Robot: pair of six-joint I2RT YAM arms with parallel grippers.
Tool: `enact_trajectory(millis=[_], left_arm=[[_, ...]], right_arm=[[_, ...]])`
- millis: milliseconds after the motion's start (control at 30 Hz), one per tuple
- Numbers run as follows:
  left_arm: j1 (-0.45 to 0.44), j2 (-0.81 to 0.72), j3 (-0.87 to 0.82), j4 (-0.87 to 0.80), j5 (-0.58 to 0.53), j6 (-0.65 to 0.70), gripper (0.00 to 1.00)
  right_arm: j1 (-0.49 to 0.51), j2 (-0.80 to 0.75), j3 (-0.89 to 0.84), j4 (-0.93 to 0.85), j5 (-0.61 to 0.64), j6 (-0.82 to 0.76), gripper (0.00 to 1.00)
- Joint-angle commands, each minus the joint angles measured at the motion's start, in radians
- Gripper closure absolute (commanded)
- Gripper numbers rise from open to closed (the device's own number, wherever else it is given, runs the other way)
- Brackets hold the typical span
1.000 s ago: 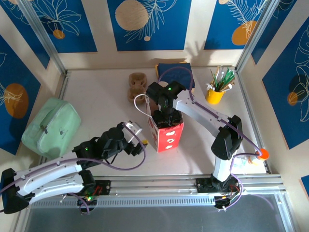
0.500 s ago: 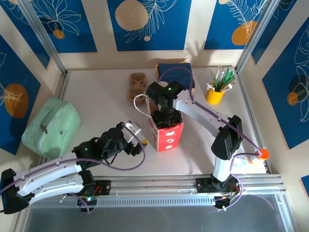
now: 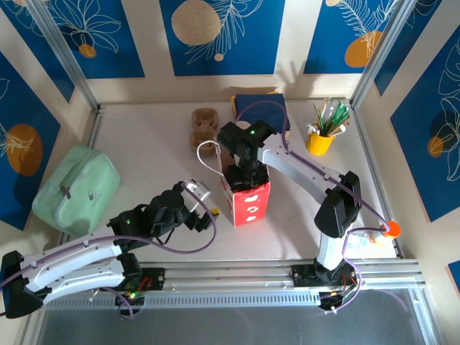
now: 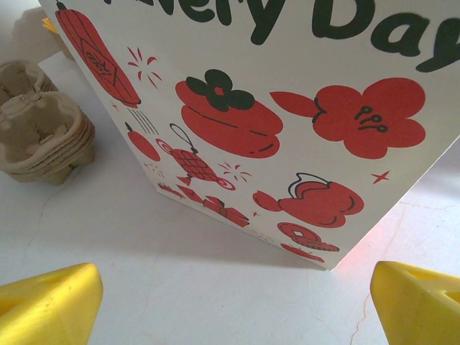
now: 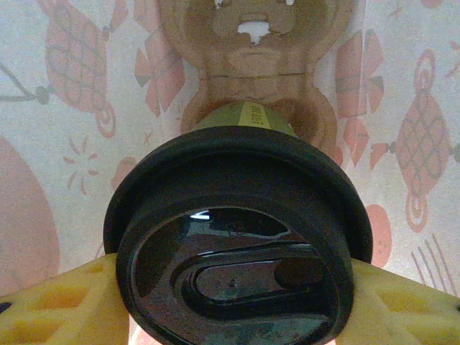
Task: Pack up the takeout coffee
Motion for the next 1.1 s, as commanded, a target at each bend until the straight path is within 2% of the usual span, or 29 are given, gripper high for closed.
enact_trajectory(millis=[0, 1067], left_arm=[[-0.005, -0.002, 0.005, 0.012, -0.019, 0.006, 0.04], [-0.005, -0.020, -0.007, 0.009, -0.018, -0.006, 0.04]], right_arm=[[-0.003, -0.014, 0.002, -0.026, -0.029, -0.008, 0.39], [-0.012, -0.030, -0.017, -0.016, -0.056, -0.004, 0.39]])
